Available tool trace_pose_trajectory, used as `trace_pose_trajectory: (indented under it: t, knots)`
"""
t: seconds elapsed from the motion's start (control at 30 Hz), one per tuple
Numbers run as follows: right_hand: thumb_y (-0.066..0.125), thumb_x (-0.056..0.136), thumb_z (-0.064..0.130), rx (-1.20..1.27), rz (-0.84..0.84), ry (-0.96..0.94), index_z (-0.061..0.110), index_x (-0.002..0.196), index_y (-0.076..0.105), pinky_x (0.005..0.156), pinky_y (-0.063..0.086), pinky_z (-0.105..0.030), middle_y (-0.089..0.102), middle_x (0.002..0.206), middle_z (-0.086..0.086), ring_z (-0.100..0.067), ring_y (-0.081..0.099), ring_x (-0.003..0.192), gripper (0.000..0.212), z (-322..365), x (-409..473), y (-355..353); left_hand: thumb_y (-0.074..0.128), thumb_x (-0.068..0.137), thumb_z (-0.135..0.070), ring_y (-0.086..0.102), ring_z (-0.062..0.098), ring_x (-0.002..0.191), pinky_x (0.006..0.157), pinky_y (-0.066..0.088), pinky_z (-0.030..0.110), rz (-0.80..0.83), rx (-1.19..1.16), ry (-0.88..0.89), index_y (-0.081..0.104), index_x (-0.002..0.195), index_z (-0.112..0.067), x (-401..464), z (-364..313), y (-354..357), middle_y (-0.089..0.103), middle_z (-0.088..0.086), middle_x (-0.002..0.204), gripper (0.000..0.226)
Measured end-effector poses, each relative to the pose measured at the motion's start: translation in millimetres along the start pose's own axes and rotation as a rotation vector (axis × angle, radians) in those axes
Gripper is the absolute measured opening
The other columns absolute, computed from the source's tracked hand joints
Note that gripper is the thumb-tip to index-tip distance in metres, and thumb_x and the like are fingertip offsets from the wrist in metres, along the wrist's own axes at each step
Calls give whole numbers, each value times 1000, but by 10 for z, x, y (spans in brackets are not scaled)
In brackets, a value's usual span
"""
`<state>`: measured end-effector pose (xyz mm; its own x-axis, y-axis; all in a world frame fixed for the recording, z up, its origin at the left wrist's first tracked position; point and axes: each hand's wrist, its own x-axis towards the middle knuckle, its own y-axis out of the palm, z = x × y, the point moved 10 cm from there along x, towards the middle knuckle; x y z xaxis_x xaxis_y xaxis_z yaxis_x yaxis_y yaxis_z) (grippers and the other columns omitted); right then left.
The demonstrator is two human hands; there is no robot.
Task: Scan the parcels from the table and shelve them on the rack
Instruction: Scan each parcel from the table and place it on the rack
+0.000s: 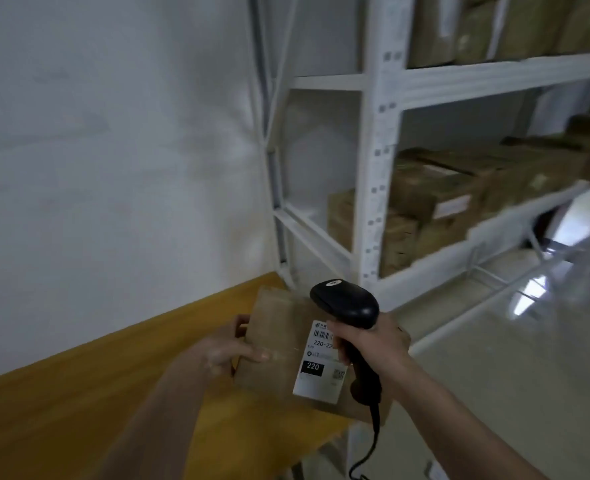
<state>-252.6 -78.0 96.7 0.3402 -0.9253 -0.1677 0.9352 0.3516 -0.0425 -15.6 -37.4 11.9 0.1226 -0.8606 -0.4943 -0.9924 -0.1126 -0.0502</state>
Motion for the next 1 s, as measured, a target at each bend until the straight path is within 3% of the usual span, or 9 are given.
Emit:
trace_pose_trajectory:
  t: [0.07,0.17,0.23,0.37,0.6,0.8,1.0]
  knots:
    - [74,81,5,48,-80,0,7,67,64,48,49,-24,64,50,-2,-13,54,42,17,-67,-217,-518,94,46,-1,54,25,111,93,48,57,25,42,-3,45,127,-25,2,-57,528,55,4,124,97]
    - [72,82,5,103,-156,-16,5,86,65,51,49,-29,65,60,-10,-19,57,51,8,-184,-537,-1179,87,57,6,54,27,106,78,52,50,21,30,1,45,127,-23,-4,-128,1247,56,7,122,87]
    - [70,84,6,105,-192,-23,6,95,64,51,49,-29,65,63,-13,-19,57,52,12,-273,-722,-1580,86,57,7,54,30,108,77,52,50,9,17,25,44,129,-21,8,-196,1683,57,9,122,88]
    - [69,84,7,120,-299,-26,4,86,64,47,46,-25,63,58,-10,-16,54,46,6,-363,-1025,-2285,86,52,8,57,33,105,87,50,58,30,-47,47,49,125,-10,-54,-354,2483,63,12,113,84]
    - [69,83,4,198,-454,-70,-2,79,65,49,45,-30,61,59,-13,-21,53,49,8,-240,-1263,-3172,82,64,9,57,23,85,67,51,41,-10,-154,178,42,127,-9,-75,-864,3348,59,8,112,77]
    - [67,85,2,239,-561,-91,0,88,65,52,46,-31,60,62,-13,-21,53,52,5,-209,-1273,-3818,83,64,8,58,32,104,89,50,56,-51,-235,254,41,128,-14,262,-1153,3882,57,7,122,80]
    - [66,85,2,249,-734,-73,0,90,64,52,47,-29,60,65,-14,-21,53,52,6,-267,-1045,-4575,84,63,4,61,29,101,86,53,53,-42,-218,273,42,117,-23,852,-1339,4482,60,2,115,74]
